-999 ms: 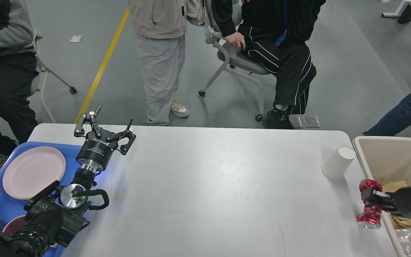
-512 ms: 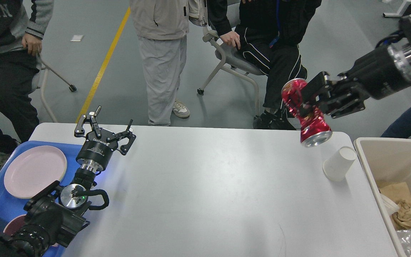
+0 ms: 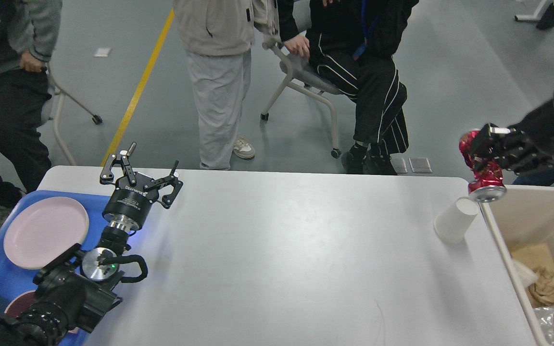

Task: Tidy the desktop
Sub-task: 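Lift the red snack bag and drop it into the white bin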

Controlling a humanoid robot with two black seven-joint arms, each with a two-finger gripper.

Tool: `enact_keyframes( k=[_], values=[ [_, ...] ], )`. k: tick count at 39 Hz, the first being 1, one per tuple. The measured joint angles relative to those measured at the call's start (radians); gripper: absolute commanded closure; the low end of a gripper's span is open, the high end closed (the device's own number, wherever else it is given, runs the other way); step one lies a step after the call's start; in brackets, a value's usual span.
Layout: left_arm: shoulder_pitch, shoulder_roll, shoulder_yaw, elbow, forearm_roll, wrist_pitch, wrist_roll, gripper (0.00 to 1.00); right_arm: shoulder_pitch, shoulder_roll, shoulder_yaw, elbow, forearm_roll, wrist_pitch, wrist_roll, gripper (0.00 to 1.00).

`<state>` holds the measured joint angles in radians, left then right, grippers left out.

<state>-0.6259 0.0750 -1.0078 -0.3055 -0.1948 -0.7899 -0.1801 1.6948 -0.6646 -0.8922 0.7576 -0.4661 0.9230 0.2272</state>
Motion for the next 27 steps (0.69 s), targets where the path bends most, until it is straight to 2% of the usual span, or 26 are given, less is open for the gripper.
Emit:
enact_keyframes(
  k=[3,6,7,8,13,14,15,16,17,18,21,27],
  values=[
    [0.0,0.001,0.0,0.0,0.0,0.0,0.001,0.01,-0.155,-0.013,-0.004,-0.147,0.008,-0.091,0.0,1.0],
    [0.0,0.0,0.0,0.0,0.0,0.0,0.001,0.01,-0.421,-0.015,0.001,-0.372,0.033,-0.288,0.0,1.0],
    [0.0,0.0,0.0,0.0,0.0,0.0,0.001,0.01,-0.472,-0.013,0.002,-0.412,0.044,-0.326,-0.001,1.0],
    [0.0,0.0,0.0,0.0,0.0,0.0,0.001,0.01,-0.599,-0.001,0.004,-0.509,0.094,-0.416,-0.002,1.0],
    [0.0,0.0,0.0,0.0,0.0,0.0,0.0,0.01,-0.848,0.075,0.0,-0.689,0.267,-0.584,-0.023,1.0],
    [0.0,0.0,0.0,0.0,0.0,0.0,0.0,0.01,-0.881,0.091,-0.002,-0.713,0.299,-0.608,-0.033,0.93],
    [0.0,0.0,0.0,0.0,0.0,0.0,0.0,0.01,-0.933,0.124,-0.005,-0.752,0.358,-0.657,-0.064,0.39],
    [0.0,0.0,0.0,0.0,0.0,0.0,0.0,0.01,-0.961,0.144,-0.007,-0.772,0.391,-0.691,-0.096,0.0],
    [0.0,0.0,0.0,0.0,0.0,0.0,0.0,0.01,-0.972,0.152,-0.009,-0.777,0.403,-0.707,-0.114,0.0],
    [0.0,0.0,0.0,0.0,0.0,0.0,-0.001,0.01,-0.988,0.165,-0.009,-0.785,0.419,-0.739,-0.155,0.0],
    [0.0,0.0,0.0,0.0,0.0,0.001,-0.001,0.01,-1.002,0.174,-0.009,-0.789,0.429,-0.765,-0.199,0.0],
    [0.0,0.0,0.0,0.0,0.0,0.001,-0.001,0.01,-1.008,0.187,-0.01,-0.79,0.435,-0.776,-0.247,0.0]
  ],
)
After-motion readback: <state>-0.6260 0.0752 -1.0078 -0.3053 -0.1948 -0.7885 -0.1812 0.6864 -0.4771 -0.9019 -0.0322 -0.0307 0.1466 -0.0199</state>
